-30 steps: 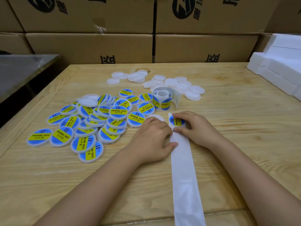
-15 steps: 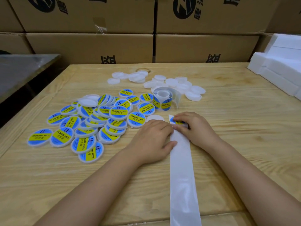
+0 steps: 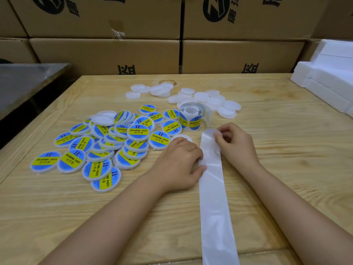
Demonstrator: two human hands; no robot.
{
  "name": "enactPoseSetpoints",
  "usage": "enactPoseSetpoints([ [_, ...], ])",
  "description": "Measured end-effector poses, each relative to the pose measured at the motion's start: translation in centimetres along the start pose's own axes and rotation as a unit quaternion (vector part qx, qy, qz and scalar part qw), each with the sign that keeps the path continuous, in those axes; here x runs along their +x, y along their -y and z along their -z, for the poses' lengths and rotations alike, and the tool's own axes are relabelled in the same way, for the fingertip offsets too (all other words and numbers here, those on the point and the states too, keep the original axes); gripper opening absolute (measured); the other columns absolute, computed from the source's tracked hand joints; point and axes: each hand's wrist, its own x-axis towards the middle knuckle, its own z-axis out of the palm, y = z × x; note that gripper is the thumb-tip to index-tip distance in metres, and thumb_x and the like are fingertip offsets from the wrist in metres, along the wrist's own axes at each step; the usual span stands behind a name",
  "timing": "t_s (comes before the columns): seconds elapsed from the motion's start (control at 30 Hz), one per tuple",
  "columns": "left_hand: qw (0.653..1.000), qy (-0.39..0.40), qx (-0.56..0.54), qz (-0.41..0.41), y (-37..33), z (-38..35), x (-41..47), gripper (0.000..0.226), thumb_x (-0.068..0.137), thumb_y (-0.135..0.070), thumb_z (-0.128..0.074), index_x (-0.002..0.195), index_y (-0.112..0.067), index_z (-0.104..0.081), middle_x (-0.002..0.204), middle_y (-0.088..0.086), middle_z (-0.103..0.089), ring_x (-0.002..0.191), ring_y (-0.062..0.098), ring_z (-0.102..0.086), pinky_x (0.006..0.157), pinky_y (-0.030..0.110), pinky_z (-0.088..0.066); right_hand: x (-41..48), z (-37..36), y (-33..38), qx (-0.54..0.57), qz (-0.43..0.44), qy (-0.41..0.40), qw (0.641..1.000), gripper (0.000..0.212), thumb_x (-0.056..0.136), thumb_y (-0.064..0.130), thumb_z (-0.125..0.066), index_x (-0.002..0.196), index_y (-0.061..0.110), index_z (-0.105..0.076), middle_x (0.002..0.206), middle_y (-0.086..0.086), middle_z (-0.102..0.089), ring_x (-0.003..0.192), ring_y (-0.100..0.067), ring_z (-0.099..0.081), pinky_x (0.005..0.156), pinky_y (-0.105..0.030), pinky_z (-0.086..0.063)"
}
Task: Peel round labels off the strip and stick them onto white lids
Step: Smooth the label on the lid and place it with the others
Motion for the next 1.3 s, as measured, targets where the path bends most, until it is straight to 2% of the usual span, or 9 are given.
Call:
enactPoseSetpoints([
  [0.23, 0.998, -0.059, 0.006, 0.008, -0.2, -0.2, -0.2, 0.031, 0.088, -0.032, -0.046, 0.096, -0.01, -0.067, 0.083, 0.003, -0.069, 0.084, 0.027, -0.06, 0.096, 0.037, -0.037, 0.3, 0.5, 0.4, 0.076, -0.045, -0.126, 0.988, 0.011, 0.089, 0.021, -0.058, 0.079, 0.022, -0.054, 0.074, 0.013, -0.058, 0.064, 0.008, -0.053, 0.058, -0.004, -0.037],
  [0.37, 0.986, -0.134, -0.084, 0.054, -0.4, -0.3, 0.2, 0.03, 0.092, -0.024, -0.048, 0.111, -0.009, -0.066, 0.093, 0.005, -0.071, 0.088, 0.024, -0.062, 0.086, 0.035, -0.044, -0.6, 0.5, 1.7, 0.024, 0.106, -0.166, 0.98, 0.008, 0.085, 0.012, -0.059, 0.079, 0.014, -0.054, 0.075, 0.008, -0.056, 0.071, -0.005, -0.05, 0.07, -0.018, -0.039],
  [0.47, 0.921, -0.199, -0.305, 0.142, -0.6, 0.1, 0.7, 0.027, 0.091, -0.03, -0.05, 0.103, -0.015, -0.068, 0.094, -0.007, -0.069, 0.084, 0.004, -0.057, 0.08, 0.016, -0.042, -1.3, -0.4, 2.6, -0.111, 0.279, -0.173, 0.938, 0.008, 0.08, 0.013, -0.06, 0.078, 0.005, -0.06, 0.077, -0.003, -0.06, 0.073, -0.021, -0.054, 0.073, -0.031, -0.036],
  [0.57, 0.846, -0.202, -0.445, 0.215, -0.6, 0.4, 1.1, 0.01, 0.091, -0.028, -0.058, 0.087, -0.026, -0.066, 0.085, -0.009, -0.069, 0.085, 0.017, -0.061, 0.082, 0.03, -0.047, -1.6, -1.0, 2.9, -0.194, 0.37, -0.184, 0.889, 0.012, 0.078, 0.016, -0.062, 0.074, 0.005, -0.065, 0.077, -0.007, -0.063, 0.077, -0.021, -0.052, 0.074, -0.032, -0.035],
  [0.77, 0.809, -0.247, -0.473, 0.246, 0.3, 0.2, 1.2, 0.024, 0.089, -0.007, -0.06, 0.077, -0.027, -0.063, 0.069, -0.015, -0.065, 0.076, 0.015, -0.058, 0.075, 0.035, -0.048, -1.6, -1.1, 3.0, -0.233, 0.356, -0.135, 0.895, 0.033, 0.074, 0.037, -0.071, 0.087, 0.007, -0.069, 0.088, -0.009, -0.064, 0.086, -0.023, -0.054, 0.079, -0.034, -0.035],
  [0.87, 0.816, -0.272, -0.442, 0.255, 1.0, 0.1, 1.1, 0.028, 0.089, -0.007, -0.058, 0.074, -0.03, -0.06, 0.063, -0.019, -0.06, 0.069, 0.01, -0.052, 0.068, 0.026, -0.042, -2.0, -1.2, 3.3, -0.127, 0.271, -0.057, 0.952, 0.048, 0.072, 0.048, -0.068, 0.1, 0.01, -0.068, 0.096, -0.003, -0.057, 0.093, -0.021, -0.05, 0.085, -0.034, -0.036],
  [0.97, 0.855, -0.27, -0.382, 0.224, 1.4, 0.2, 0.8, 0.02, 0.087, -0.015, -0.057, 0.075, -0.032, -0.056, 0.068, -0.02, -0.057, 0.068, -0.004, -0.05, 0.063, 0.015, -0.038, -1.7, -1.2, 3.2, 0.0, 0.164, -0.037, 0.986, 0.021, 0.081, 0.028, -0.071, 0.1, 0.019, -0.068, 0.095, 0.007, -0.051, 0.098, -0.015, -0.046, 0.091, -0.023, -0.036],
  [1.07, 0.902, -0.245, -0.307, 0.181, 1.7, 0.0, 0.7, 0.009, 0.084, -0.019, -0.051, 0.08, -0.019, -0.059, 0.073, -0.018, -0.055, 0.073, -0.008, -0.048, 0.06, 0.007, -0.033, -1.2, -1.0, 2.8, 0.032, 0.093, -0.001, 0.995, 0.011, 0.083, 0.022, -0.07, 0.089, 0.03, -0.067, 0.09, 0.008, -0.054, 0.1, -0.014, -0.045, 0.083, -0.007, -0.031],
  [1.3, 0.926, -0.247, -0.237, 0.16, 2.2, -0.2, 0.9, 0.019, 0.086, -0.016, -0.05, 0.087, -0.006, -0.066, 0.082, -0.009, -0.059, 0.077, 0.0, -0.049, 0.068, 0.008, -0.035, -1.4, -1.4, 2.8, 0.059, 0.091, 0.039, 0.993, 0.031, 0.079, 0.011, -0.07, 0.071, 0.036, -0.054, 0.086, 0.003, -0.055, 0.095, -0.015, -0.047, 0.079, -0.011, -0.033],
])
